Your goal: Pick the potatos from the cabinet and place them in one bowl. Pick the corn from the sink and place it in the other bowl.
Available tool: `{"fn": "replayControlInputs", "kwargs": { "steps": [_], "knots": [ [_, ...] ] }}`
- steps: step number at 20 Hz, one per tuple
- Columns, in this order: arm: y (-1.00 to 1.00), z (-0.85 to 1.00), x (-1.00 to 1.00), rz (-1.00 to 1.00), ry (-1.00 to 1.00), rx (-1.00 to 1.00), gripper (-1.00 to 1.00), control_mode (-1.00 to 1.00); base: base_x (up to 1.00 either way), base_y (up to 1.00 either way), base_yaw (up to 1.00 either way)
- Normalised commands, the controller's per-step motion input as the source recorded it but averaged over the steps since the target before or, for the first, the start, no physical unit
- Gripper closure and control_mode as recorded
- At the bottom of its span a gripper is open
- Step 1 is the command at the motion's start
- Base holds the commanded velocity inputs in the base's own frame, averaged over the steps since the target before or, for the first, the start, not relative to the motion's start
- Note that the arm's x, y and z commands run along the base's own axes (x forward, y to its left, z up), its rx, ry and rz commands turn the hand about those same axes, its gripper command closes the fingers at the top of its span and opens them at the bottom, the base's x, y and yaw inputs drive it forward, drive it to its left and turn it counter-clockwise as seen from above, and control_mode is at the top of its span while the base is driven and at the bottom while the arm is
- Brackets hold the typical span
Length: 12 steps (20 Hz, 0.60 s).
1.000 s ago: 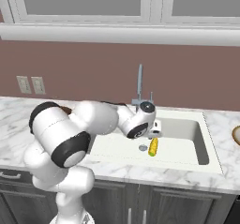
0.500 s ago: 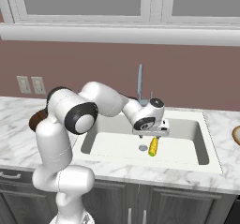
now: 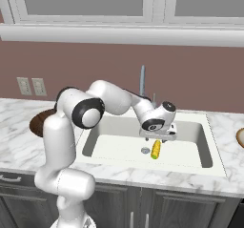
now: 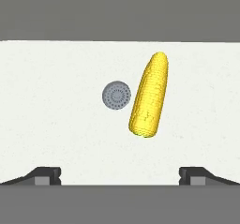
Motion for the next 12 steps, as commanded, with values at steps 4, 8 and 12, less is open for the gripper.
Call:
{"fn": "replayControlInputs", "kwargs": {
  "steps": [4,8,12],
  "knots": [
    [0.0,-0.53,0.37,0.0,0.02,0.0,-1.0,-1.0,0.0,0.0,0.0],
    [0.0,-0.13,0.24,0.0,0.0,0.0,-1.0,-1.0,0.0,0.0,0.0],
    [0.0,-0.11,0.11,0.0,0.0,0.0,-1.0,-1.0,0.0,0.0,0.0]
  ]
}}
